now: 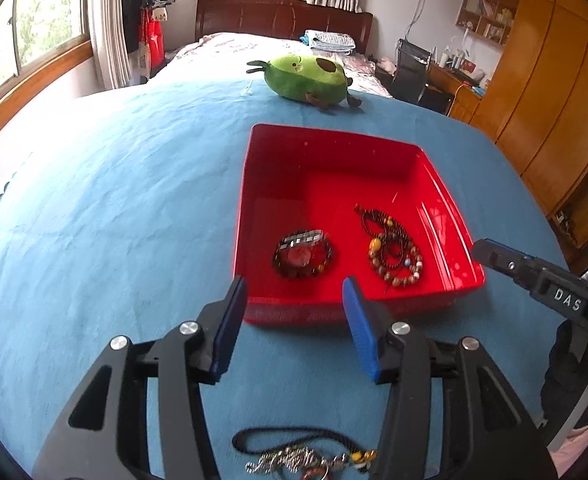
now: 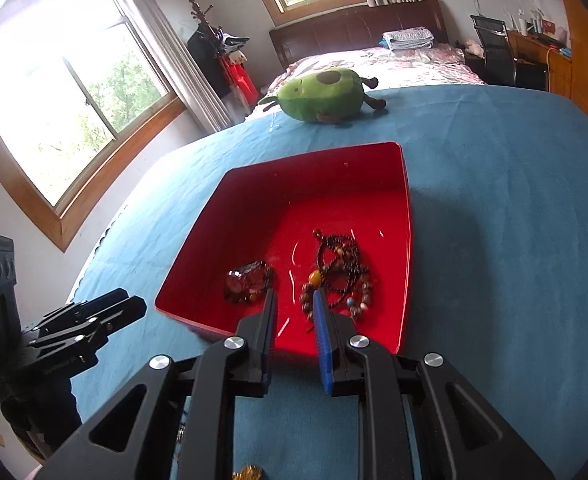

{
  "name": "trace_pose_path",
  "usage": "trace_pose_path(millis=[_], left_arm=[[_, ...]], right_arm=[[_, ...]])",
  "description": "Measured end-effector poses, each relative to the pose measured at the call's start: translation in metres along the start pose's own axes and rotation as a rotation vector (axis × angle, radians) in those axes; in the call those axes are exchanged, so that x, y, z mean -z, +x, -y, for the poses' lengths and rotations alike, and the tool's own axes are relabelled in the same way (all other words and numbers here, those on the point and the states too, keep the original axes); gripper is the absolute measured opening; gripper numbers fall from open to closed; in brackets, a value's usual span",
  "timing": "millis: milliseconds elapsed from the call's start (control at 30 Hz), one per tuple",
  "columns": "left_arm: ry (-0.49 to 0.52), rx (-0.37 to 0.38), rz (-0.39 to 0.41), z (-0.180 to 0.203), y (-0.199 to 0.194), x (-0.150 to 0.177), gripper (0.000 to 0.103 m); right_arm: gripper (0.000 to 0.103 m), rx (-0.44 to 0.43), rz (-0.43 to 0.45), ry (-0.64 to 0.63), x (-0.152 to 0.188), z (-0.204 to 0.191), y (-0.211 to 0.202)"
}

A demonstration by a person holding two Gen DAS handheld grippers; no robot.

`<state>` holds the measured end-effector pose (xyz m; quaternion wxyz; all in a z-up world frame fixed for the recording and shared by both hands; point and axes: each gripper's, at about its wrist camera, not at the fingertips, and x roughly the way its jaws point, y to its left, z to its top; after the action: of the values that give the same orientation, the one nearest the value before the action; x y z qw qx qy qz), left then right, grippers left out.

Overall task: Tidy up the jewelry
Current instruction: 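Lift both open tools out of the red box, then grasp the silver bangle with the right tool while the left tool grasps a silver hoop ring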

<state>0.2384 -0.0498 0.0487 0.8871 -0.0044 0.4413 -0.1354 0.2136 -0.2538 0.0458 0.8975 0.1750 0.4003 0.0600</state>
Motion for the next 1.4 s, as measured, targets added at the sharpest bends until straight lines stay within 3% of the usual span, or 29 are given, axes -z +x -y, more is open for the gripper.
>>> trace_pose_path(millis=[300,567,767,967,1167,1267,1400], left_arm=[[-0.005,-0.006,-0.041,-0.019,-0.009,0.058,0.051],[-0.026,0.003,-0.102,-0.039,-0.015,0.125,0.051],[-0.032,0.025,-0.089,-0.037,-0.028,0.157,0.052],[0.009,0.035,-0.092,-0.021,-0.028,0.167,0.052],[-0.020,0.044,-0.120,-0.017,-0.020,0.161,0.050],[-0.045,0.083,-0.136,-0.017,-0.022,0.158,0.050],[-0.017,0.082,-0.122,-0.007,-0.025,0.147,0.050]], right_arm=[[0.019,-0.011,-0.020,-0.010,0.036,-0.005,-0.011],[0.019,-0.027,-0.072,0.029,0.102,0.003,-0.019],[0.019,-0.048,-0.105,0.043,0.144,0.004,-0.025],[0.019,-0.050,-0.133,0.058,0.167,0.006,-0.027],[0.019,-0.043,-0.160,0.055,0.170,0.006,-0.024],[0.019,-0.041,-0.166,0.058,0.170,0.006,-0.022],[0.019,-0.043,-0.166,0.063,0.169,0.007,-0.021]])
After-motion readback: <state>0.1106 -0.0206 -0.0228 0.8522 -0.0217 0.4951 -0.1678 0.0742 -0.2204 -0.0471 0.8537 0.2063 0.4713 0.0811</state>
